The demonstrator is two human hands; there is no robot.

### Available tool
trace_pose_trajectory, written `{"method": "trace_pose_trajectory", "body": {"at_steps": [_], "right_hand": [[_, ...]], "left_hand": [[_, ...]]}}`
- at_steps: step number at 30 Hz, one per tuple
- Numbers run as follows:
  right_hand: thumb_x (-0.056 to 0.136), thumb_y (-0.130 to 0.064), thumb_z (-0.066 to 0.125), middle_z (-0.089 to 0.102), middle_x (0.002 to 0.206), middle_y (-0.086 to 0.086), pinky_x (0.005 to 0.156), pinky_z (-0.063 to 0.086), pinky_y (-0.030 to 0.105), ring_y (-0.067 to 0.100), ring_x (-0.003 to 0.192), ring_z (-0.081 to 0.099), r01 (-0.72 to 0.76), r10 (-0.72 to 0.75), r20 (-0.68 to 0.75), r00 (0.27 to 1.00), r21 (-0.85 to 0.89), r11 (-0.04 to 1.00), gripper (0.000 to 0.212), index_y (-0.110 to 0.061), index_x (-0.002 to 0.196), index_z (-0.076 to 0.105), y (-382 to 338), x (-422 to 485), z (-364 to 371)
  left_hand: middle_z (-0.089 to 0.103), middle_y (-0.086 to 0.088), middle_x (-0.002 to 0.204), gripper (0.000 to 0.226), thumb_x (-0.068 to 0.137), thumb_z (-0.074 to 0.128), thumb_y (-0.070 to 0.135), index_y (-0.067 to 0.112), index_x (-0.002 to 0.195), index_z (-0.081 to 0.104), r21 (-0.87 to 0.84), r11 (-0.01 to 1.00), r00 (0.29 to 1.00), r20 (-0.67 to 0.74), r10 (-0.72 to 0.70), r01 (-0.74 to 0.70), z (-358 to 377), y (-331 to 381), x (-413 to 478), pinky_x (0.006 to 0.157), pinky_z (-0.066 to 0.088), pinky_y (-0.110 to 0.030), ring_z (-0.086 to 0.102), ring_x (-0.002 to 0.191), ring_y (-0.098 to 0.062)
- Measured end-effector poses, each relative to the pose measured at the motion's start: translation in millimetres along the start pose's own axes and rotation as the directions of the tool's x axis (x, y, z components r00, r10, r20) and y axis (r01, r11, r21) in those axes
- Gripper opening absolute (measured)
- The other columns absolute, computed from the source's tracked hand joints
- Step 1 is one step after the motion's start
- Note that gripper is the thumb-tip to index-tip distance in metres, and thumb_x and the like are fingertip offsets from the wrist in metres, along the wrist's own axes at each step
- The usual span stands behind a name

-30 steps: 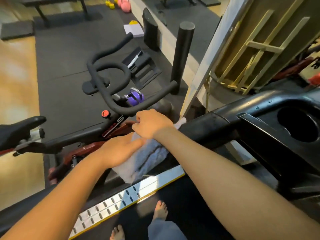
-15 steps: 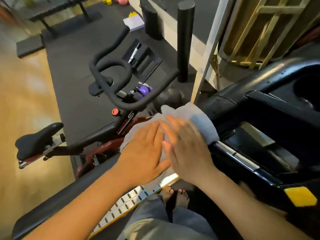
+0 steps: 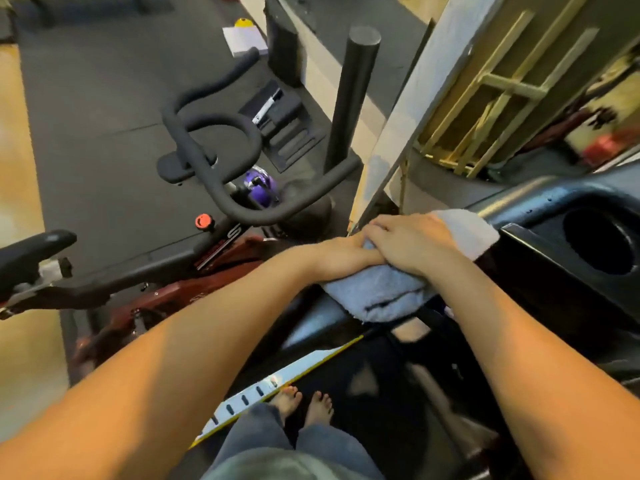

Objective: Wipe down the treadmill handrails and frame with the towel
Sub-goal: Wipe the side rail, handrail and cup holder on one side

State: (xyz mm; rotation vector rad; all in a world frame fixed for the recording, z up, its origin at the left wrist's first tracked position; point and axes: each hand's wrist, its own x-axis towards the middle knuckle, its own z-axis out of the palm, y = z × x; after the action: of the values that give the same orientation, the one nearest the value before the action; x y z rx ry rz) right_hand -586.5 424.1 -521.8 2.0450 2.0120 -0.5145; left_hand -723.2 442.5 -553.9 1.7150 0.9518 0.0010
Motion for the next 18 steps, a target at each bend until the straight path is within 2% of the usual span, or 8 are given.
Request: {"method": "trace_pose_trajectory", "body": {"at_steps": [3,4,5,7,9,12,15,18], "right_hand": [[0.097,-0.047,0.023,0.063,0.117,0.004,0.084,0.042,0.045,0.031,0.101,0.057,0.111,-0.11,0.028,0.993,-0.039,0.993,0.042,-0.028,0.106,0.059,-46.9,-9.5,14.5],[0.097,-0.047,0.026,0.064,0.115,0.005,0.085,0.04,0.045,0.032,0.101,0.058,0.131,-0.131,-0.011,0.991,-0.054,0.99,0.041,-0.028,0.108,0.061,-63.4,-18.6,24.1],[0.095,-0.048,0.027,0.066,0.112,0.004,0.086,0.039,0.046,0.031,0.1,0.059,0.147,-0.152,-0.077,0.985,-0.065,0.987,0.042,-0.029,0.108,0.062,-79.1,-29.7,34.0],[0.092,-0.048,0.029,0.067,0.113,0.0,0.096,0.037,0.047,0.025,0.103,0.059,0.197,-0.203,-0.192,0.96,-0.049,0.979,0.043,-0.029,0.11,0.064,-100.1,-52.4,50.1],[0.091,-0.044,0.036,0.06,0.13,-0.003,0.11,0.028,0.047,0.018,0.121,0.053,0.288,-0.248,-0.297,0.922,0.099,0.952,0.045,-0.026,0.124,0.061,-93.2,-72.2,62.7],[0.09,-0.036,0.044,0.042,0.15,-0.003,0.117,0.021,0.045,0.013,0.14,0.035,0.366,-0.284,-0.391,0.875,0.152,0.918,0.055,-0.019,0.142,0.047,-56.4,-93.8,78.3],[0.088,-0.029,0.044,0.033,0.156,0.003,0.118,0.022,0.046,0.017,0.146,0.024,0.294,-0.201,-0.484,0.852,0.123,0.948,0.062,-0.011,0.147,0.039,-21.8,-101.6,81.4],[0.089,-0.028,0.039,0.026,0.158,0.004,0.119,0.022,0.047,0.017,0.147,0.02,0.152,-0.018,-0.511,0.859,0.222,0.963,0.062,-0.015,0.15,0.03,24.2,-88.7,69.1]], "left_hand": [[0.047,-0.003,0.147,0.04,0.098,0.051,0.043,0.03,0.136,0.047,-0.111,0.994,1.0,0.003,-0.014,0.015,-1.4,-43.1,-37.5,0.114,0.028,-0.027,0.043,0.133,-0.014],[0.053,-0.002,0.141,0.036,0.092,0.056,0.052,0.035,0.124,0.052,-0.12,0.992,0.999,-0.014,-0.034,0.032,-2.1,-62.0,-52.0,0.114,0.032,-0.031,0.047,0.129,-0.011],[0.057,0.003,0.137,0.048,0.082,0.058,0.067,0.038,0.12,0.055,-0.091,0.995,0.999,-0.032,-0.041,0.038,-3.7,-76.1,-69.9,0.113,0.036,-0.036,0.05,0.126,-0.01],[0.058,0.015,0.132,0.071,0.069,0.055,0.083,0.045,0.129,0.047,0.024,0.999,0.999,-0.035,-0.028,0.028,-7.5,-93.5,-97.8,0.107,0.042,-0.04,0.054,0.123,-0.008],[0.059,0.02,0.12,0.068,0.069,0.055,0.078,0.045,0.126,0.043,0.172,0.985,0.992,-0.119,0.032,-0.011,-0.4,-86.7,-112.9,0.094,0.048,-0.032,0.059,0.109,-0.003],[0.059,0.004,0.11,0.065,0.078,0.047,0.062,0.021,0.128,0.052,0.598,0.799,0.896,-0.316,0.312,-0.067,34.1,-49.8,-109.5,0.081,0.05,-0.035,0.06,0.097,-0.016],[0.049,-0.016,0.124,0.069,0.085,0.028,0.045,0.004,0.14,0.038,0.766,0.635,0.892,-0.351,0.285,0.098,66.7,-20.4,-70.8,0.085,0.043,-0.045,0.052,0.104,-0.033],[0.049,-0.021,0.122,0.063,0.09,0.029,0.042,0.002,0.138,0.037,0.8,0.599,0.858,-0.333,0.392,0.037,69.8,13.4,-11.3,0.078,0.044,-0.045,0.053,0.096,-0.036]]}}
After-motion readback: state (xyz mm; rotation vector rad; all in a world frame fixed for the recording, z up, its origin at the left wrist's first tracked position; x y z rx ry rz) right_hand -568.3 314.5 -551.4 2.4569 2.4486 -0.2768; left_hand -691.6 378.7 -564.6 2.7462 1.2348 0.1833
